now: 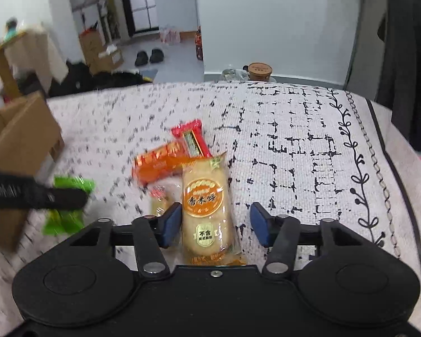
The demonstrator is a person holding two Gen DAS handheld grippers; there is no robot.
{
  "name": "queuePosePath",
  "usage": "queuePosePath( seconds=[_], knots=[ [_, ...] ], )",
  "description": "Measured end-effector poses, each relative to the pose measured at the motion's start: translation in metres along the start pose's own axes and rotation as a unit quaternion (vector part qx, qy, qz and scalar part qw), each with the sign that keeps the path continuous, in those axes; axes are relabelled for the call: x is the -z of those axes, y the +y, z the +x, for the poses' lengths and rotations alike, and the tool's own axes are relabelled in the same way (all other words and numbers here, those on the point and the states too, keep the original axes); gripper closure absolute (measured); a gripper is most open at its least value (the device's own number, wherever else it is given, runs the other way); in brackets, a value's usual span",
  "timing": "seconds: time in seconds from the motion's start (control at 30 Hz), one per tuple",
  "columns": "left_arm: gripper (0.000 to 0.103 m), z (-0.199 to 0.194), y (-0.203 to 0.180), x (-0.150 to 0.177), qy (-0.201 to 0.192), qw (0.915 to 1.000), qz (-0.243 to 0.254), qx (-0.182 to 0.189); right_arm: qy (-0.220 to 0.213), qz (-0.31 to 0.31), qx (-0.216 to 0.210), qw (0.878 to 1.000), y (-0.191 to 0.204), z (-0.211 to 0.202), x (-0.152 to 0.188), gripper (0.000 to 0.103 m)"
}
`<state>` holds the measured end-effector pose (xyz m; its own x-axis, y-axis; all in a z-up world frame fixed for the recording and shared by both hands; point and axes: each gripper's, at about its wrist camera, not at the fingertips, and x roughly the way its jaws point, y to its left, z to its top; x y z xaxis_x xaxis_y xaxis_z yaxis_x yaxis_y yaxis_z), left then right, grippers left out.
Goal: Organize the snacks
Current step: 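Grasp the green packet with the left tool while the right tool grasps the yellow-wrapped cake, then carry the green packet and cake over the box and open both tools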
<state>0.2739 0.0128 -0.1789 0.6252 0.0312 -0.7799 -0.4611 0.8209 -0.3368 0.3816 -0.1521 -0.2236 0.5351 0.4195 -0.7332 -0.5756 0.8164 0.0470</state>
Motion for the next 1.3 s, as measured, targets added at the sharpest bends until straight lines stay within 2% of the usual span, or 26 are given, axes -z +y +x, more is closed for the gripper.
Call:
queuePosePath(
  seconds=[0.07,0.1,0.33,0.8,0.9,1.07,1.3],
  knots=[
    [0.077,-0.002,0.001,-0.001,-0.002,1.0,0.002,-0.002,0.002,0.005,0.005,1.0,-0.003,-0.002,0.0,0.068],
    [0.077,-0.004,0.002,-0.002,-0.004,1.0,0.002,-0.004,0.002,0.014,0.002,1.0,-0.006,-0.004,-0.001,0.068],
    [0.077,-0.018,0.003,-0.007,-0.019,0.9998,0.003,-0.003,-0.014,0.055,-0.028,0.998,-0.012,-0.022,-0.007,0.068],
    [0.077,-0.057,0.008,-0.018,-0.064,0.9979,0.011,-0.008,-0.058,0.071,-0.073,0.993,0.016,-0.052,-0.03,0.068],
    [0.077,-0.069,0.011,-0.022,-0.075,0.9971,0.01,-0.005,-0.061,0.091,-0.1,0.989,0.021,-0.057,-0.039,0.068],
    [0.077,-0.088,0.015,-0.03,-0.095,0.9955,0.007,0.0,-0.078,0.082,-0.127,0.985,0.037,-0.068,-0.056,0.068],
    [0.077,-0.102,0.032,-0.04,-0.11,0.9939,-0.001,-0.009,-0.089,0.056,-0.14,0.985,0.062,-0.065,-0.066,0.068]
  ],
)
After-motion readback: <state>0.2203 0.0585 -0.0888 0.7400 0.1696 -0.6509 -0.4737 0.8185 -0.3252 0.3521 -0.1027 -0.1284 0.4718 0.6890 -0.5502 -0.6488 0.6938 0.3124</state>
